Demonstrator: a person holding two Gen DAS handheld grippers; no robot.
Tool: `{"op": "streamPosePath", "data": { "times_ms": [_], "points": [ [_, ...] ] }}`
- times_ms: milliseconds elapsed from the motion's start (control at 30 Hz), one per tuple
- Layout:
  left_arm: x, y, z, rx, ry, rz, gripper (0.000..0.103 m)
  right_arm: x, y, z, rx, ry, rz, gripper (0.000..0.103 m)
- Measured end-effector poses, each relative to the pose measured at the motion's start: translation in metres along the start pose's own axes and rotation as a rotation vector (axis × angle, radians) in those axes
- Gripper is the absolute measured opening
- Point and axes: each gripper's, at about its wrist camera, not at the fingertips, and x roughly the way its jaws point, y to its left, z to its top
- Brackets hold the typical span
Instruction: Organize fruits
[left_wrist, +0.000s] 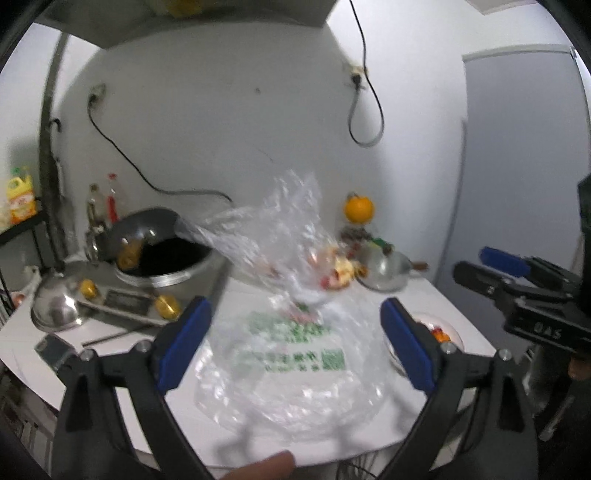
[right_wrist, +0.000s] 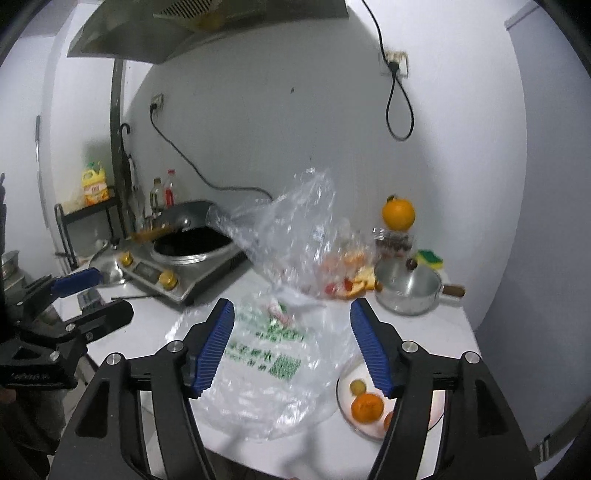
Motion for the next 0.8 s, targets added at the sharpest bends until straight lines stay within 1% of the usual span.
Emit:
{"op": "streamPosePath", "data": {
  "times_ms": [133, 300, 400, 500, 800],
  "points": [
    [-0.009, 0.002, 0.020, 0.008, -0.075, 0.012, 0.094, -0.010, 0.001, 0.016, -0.007, -0.040, -0.014, 0.069],
    [-0.014, -0.004, 0.038, 0.019, -0.135, 0.009, 0.098, -0.019, -0.003, 0.031, -0.010, -0.071, -0.034, 0.069],
    [-0.018, -0.009, 0.046, 0.019, -0.165, 0.008, 0.099, -0.020, -0.006, 0.035, -0.014, -0.078, -0.046, 0.069],
    [-0.021, -0.013, 0.048, 0.022, -0.171, 0.004, 0.100, -0.022, -0.007, 0.036, -0.015, -0.084, -0.049, 0.069],
    [-0.017, -0.017, 0.050, 0.024, -0.156, -0.001, 0.100, -0.022, -0.008, 0.034, -0.013, -0.082, -0.047, 0.069]
  ]
}}
